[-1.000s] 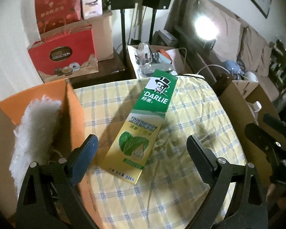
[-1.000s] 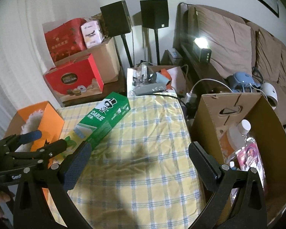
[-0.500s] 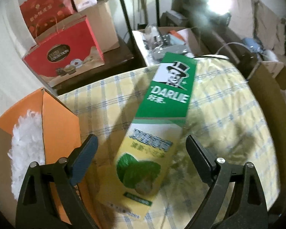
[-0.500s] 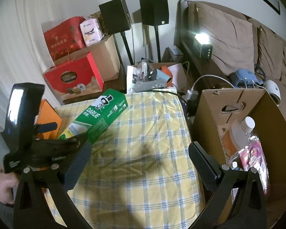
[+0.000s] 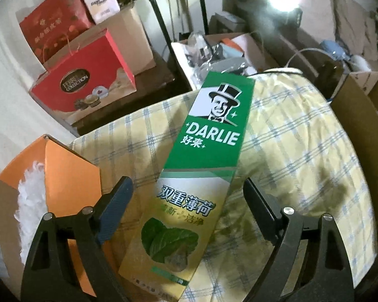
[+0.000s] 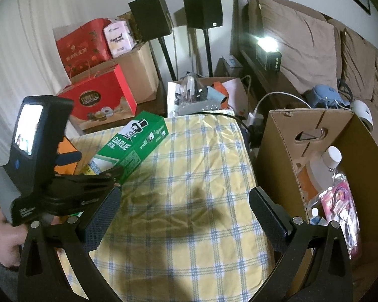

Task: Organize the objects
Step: 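Close the left gripper around the middle of the toothpaste box, then lift the toothpaste box upright with the left gripper over the orange box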

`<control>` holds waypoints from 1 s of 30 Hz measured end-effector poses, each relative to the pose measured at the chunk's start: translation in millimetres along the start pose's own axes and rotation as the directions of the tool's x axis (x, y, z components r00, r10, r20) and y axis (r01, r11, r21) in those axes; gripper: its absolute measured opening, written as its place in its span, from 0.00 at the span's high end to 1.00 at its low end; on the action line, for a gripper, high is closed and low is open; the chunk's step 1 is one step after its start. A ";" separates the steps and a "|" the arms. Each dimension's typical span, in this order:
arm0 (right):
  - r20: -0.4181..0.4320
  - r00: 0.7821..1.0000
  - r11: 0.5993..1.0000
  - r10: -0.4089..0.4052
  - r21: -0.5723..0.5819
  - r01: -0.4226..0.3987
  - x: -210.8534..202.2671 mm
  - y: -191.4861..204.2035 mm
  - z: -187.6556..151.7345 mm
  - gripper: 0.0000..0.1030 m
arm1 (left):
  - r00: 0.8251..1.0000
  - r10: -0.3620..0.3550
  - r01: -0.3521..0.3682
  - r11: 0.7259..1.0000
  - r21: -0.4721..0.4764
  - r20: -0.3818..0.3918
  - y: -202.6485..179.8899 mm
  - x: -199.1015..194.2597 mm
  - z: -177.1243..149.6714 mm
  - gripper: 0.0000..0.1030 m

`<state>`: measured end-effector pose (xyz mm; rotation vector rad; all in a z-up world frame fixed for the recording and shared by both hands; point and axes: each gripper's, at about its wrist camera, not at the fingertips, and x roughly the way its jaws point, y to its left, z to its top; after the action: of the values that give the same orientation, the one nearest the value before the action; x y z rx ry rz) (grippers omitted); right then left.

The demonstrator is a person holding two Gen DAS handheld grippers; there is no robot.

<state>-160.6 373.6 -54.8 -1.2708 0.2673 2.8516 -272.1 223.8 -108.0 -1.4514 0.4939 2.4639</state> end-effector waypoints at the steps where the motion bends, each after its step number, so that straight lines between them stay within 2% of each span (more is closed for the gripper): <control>1: 0.000 1.000 1.000 0.000 -0.001 0.000 -0.5 -0.5 -0.6 0.00 | 1.000 -0.004 0.004 1.000 -0.002 -0.011 -0.1 3.5 0.4 0.15; 7: -0.010 1.000 1.000 -0.002 -0.007 0.002 0.5 -2.0 -2.8 0.00 | 0.996 -0.009 0.009 1.000 0.003 -0.094 -3.1 28.2 1.4 0.15; 9: -0.012 1.000 1.000 -0.002 -0.006 0.002 0.8 -3.1 -3.0 0.00 | 0.992 -0.017 0.015 1.000 -0.018 -0.121 0.4 36.0 0.9 0.13; 11: -0.015 1.000 1.000 -0.001 -0.004 0.001 1.3 -4.0 -3.8 0.00 | 0.989 -0.059 0.050 0.996 -0.071 -0.137 7.4 39.0 -0.3 0.14; 14: -0.020 1.000 1.000 -0.002 -0.001 0.002 3.0 -5.3 -5.1 0.00 | 0.982 -0.118 0.102 0.989 -0.109 -0.145 11.3 38.0 -2.1 0.30; 15: -0.022 1.000 1.000 -0.002 -0.001 0.002 3.5 -5.6 -5.1 0.00 | 0.982 -0.126 0.110 0.987 -0.113 -0.144 10.6 36.1 -3.2 0.37; 18: -0.022 1.000 1.000 0.002 0.003 -0.002 2.7 -5.0 -4.8 0.00 | 0.982 -0.132 0.117 0.987 -0.114 -0.137 7.9 30.2 -7.3 0.46; 22: -0.017 1.000 1.000 0.000 0.000 0.000 0.6 -3.9 -4.6 0.00 | 0.981 -0.163 0.147 0.979 -0.139 -0.110 6.9 20.0 -17.6 0.47; 25: -0.024 1.000 1.000 0.014 0.011 -0.014 2.2 -4.3 -6.2 0.00 | 0.974 -0.215 0.199 0.962 -0.187 -0.073 10.8 6.8 -27.3 0.48; 30: -0.057 0.994 0.995 0.096 0.040 -0.094 5.6 -2.3 -13.6 0.03 | 0.961 -0.275 0.266 0.946 -0.185 -0.023 10.0 -19.3 -46.2 0.48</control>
<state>-154.2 373.4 -68.2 -1.3724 0.3909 2.8750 -229.7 195.4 -110.1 -1.5343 0.0712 2.3062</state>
